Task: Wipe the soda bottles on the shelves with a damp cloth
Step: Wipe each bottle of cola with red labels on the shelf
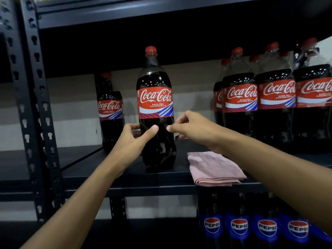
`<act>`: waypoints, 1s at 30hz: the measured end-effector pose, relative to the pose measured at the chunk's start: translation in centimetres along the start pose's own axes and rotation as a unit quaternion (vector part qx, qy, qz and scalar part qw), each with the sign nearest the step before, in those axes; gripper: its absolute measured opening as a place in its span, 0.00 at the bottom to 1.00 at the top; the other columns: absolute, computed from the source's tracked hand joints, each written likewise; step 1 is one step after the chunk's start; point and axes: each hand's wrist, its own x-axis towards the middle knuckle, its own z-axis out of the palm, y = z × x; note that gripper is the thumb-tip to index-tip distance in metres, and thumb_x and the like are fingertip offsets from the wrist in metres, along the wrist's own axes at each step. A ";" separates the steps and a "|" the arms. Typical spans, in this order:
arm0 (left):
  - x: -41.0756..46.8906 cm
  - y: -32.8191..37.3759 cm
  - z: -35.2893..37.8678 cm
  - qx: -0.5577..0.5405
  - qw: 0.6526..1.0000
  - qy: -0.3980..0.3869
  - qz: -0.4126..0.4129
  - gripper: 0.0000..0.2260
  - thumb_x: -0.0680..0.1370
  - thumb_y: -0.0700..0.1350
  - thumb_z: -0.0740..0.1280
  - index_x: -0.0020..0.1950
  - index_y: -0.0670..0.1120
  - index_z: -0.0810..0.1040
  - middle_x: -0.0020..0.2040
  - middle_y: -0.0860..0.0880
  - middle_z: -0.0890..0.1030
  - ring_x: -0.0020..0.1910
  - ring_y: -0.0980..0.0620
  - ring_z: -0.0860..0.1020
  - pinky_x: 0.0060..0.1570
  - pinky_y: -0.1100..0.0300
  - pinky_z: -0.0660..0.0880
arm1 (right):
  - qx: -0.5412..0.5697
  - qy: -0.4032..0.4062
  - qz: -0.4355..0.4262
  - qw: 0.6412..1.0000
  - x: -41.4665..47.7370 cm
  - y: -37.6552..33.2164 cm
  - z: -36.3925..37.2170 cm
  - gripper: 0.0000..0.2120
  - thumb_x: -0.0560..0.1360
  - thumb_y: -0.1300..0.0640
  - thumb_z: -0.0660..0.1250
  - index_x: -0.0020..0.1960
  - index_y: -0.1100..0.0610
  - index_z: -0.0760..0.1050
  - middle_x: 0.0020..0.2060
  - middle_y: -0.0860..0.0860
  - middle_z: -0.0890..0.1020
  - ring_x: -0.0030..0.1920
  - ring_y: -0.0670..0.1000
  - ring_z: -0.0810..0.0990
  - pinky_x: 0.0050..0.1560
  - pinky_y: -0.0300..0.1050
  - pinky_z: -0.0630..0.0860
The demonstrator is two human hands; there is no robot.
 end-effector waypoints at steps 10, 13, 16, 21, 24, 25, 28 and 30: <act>-0.3 0.0 0.2 -0.017 1.000 -0.001 0.011 0.38 0.66 0.66 0.75 0.71 0.51 0.69 0.63 0.52 0.80 0.62 0.54 0.81 0.63 0.52 0.79 | -0.428 -0.123 0.118 0.888 -3.0 4.5 2.1 0.37 0.77 0.29 0.45 0.69 0.51 0.75 0.71 0.55 0.75 0.70 0.59 0.73 0.67 0.59 0.67; -0.2 -0.1 0.2 -0.017 1.000 0.001 0.011 0.39 0.65 0.66 0.75 0.70 0.51 0.69 0.64 0.52 0.79 0.62 0.54 0.80 0.65 0.50 0.78 | -0.452 -0.126 0.120 0.875 -3.3 4.7 1.7 0.36 0.77 0.28 0.47 0.74 0.47 0.72 0.77 0.53 0.69 0.76 0.60 0.66 0.72 0.60 0.64; -0.2 0.1 0.4 -0.024 1.000 0.000 0.012 0.37 0.65 0.65 0.75 0.68 0.52 0.69 0.62 0.53 0.79 0.60 0.55 0.80 0.62 0.54 0.77 | -0.436 -0.160 0.145 0.873 -3.6 4.1 1.0 0.35 0.79 0.28 0.48 0.80 0.43 0.62 0.83 0.49 0.57 0.82 0.61 0.54 0.77 0.62 0.55; -0.1 -0.3 0.7 -0.034 0.999 0.015 0.021 0.29 0.74 0.61 0.75 0.69 0.51 0.70 0.61 0.54 0.79 0.58 0.59 0.80 0.58 0.58 0.76 | -0.472 -0.090 0.076 0.874 -4.8 4.9 1.6 0.21 0.84 0.46 0.47 0.65 0.50 0.74 0.69 0.53 0.76 0.67 0.61 0.75 0.62 0.58 0.70; -0.2 -0.3 0.8 -0.038 0.999 0.015 0.021 0.28 0.75 0.60 0.75 0.68 0.51 0.70 0.62 0.53 0.79 0.58 0.58 0.80 0.56 0.59 0.76 | -0.529 -0.003 -0.027 0.848 -5.8 5.5 2.3 0.14 0.85 0.53 0.51 0.57 0.55 0.75 0.56 0.54 0.82 0.55 0.63 0.80 0.50 0.56 0.75; -0.2 -0.3 0.8 -0.038 0.999 0.014 0.020 0.29 0.74 0.61 0.75 0.68 0.51 0.70 0.62 0.53 0.79 0.58 0.58 0.80 0.55 0.58 0.77 | -0.511 0.027 -0.039 0.858 -5.9 5.9 2.3 0.15 0.85 0.54 0.50 0.58 0.55 0.75 0.56 0.54 0.82 0.54 0.63 0.80 0.49 0.56 0.75; -0.3 0.0 0.7 -0.029 0.999 0.004 0.021 0.33 0.70 0.63 0.75 0.69 0.51 0.69 0.61 0.54 0.79 0.57 0.57 0.80 0.51 0.57 0.77 | -0.274 0.163 0.022 0.948 -5.5 5.1 1.7 0.22 0.83 0.57 0.51 0.72 0.49 0.74 0.63 0.52 0.82 0.62 0.62 0.78 0.59 0.54 0.73; -0.3 0.1 0.6 -0.025 0.999 0.000 0.022 0.35 0.67 0.64 0.75 0.69 0.50 0.70 0.60 0.54 0.80 0.58 0.56 0.80 0.53 0.55 0.78 | -0.010 0.239 0.064 0.969 -5.0 3.7 0.9 0.20 0.81 0.56 0.53 0.65 0.52 0.80 0.59 0.53 0.84 0.61 0.60 0.79 0.62 0.54 0.74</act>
